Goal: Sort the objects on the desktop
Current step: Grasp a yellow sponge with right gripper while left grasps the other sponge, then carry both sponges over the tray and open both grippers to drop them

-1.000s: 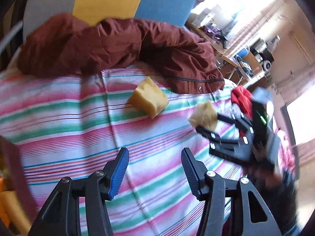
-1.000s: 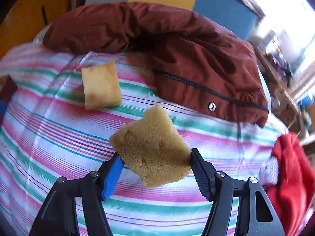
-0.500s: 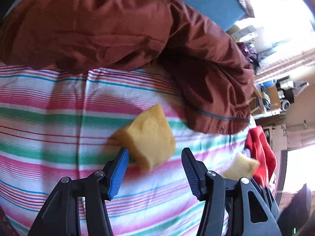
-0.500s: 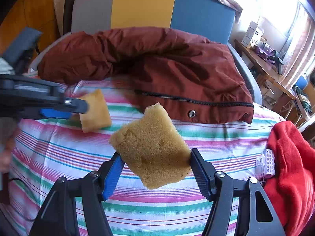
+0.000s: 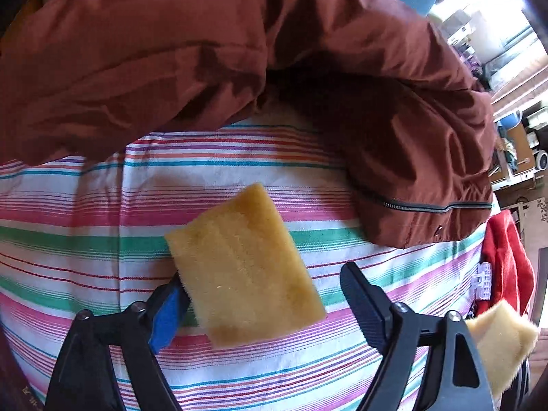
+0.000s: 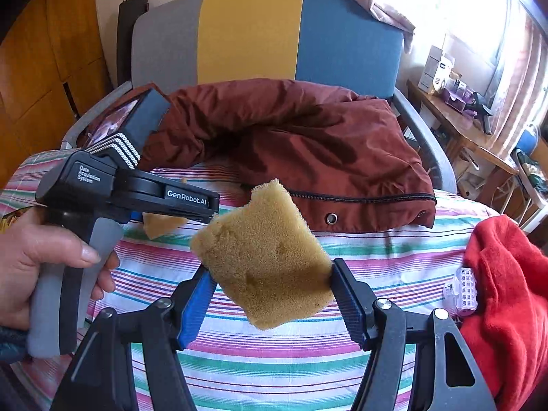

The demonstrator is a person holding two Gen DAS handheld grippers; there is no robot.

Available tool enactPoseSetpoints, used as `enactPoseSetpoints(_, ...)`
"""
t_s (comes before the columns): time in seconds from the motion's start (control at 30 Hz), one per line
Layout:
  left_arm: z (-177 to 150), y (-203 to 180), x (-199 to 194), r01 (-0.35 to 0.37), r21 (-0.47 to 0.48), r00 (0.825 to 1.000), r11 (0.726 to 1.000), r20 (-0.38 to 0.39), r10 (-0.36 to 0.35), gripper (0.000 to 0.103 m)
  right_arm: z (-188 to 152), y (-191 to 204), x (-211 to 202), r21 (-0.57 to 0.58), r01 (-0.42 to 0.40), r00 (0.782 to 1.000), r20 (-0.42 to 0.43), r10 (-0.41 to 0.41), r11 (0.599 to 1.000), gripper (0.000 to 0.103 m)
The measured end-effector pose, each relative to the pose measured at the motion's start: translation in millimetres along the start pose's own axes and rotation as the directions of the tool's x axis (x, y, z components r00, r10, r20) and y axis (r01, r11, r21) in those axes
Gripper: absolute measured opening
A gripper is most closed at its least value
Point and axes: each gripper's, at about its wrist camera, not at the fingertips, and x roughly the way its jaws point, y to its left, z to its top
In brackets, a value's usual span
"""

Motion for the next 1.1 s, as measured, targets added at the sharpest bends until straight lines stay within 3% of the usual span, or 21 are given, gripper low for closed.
enactPoseSetpoints(0.03, -3, 3, -2, 0.0, 0.021, 1.0, 1.0, 0.012, 0.0, 0.067, 0, 0, 1, -0.001, -0.002, 1.0, -0.001, 0.002, 1.0, 0.068)
enactPoseSetpoints(0.13, -14, 11, -9, 0.015, 0.084, 0.999, 0.996, 0.043, -0.019, 0.059, -2, 4, 3, -0.015, -0.008, 1.0, -0.011, 0.008, 1.0, 0.067)
enactPoseSetpoints(0.33, -49, 18, -30, -0.006, 0.192, 0.995, 0.981, 0.102, -0.014, 0.057, -8, 16, 9, -0.071, -0.027, 0.999, -0.018, 0.026, 0.997, 0.067)
enactPoseSetpoints(0.5, -87, 24, -69, -0.029, 0.265, 0.983, 0.964, 0.184, -0.021, 0.057, -14, 23, 17, -0.1, -0.069, 0.997, -0.025, 0.067, 0.993, 0.067)
enactPoseSetpoints(0.6, -111, 29, -103, -0.053, 0.306, 0.97, 0.95, 0.244, -0.024, 0.057, -19, 28, 25, -0.115, -0.078, 0.996, -0.046, 0.073, 0.99, 0.067)
enactPoseSetpoints(0.7, -114, 43, -133, -0.072, 0.322, 0.955, 0.944, 0.296, -0.028, 0.057, -23, 32, 33, -0.127, -0.072, 0.996, -0.069, 0.063, 0.989, 0.067)
enactPoseSetpoints(0.9, -145, 70, -192, -0.144, 0.333, 0.909, 0.932, 0.418, -0.009, 0.058, -32, 39, 50, -0.141, -0.038, 0.99, -0.141, 0.018, 0.989, 0.067)
enactPoseSetpoints(1.1, -177, 99, -243, -0.198, 0.323, 0.862, 0.925, 0.507, 0.008, 0.058, -34, 43, 41, -0.112, -0.03, 0.986, -0.165, 0.011, 0.993, 0.067)
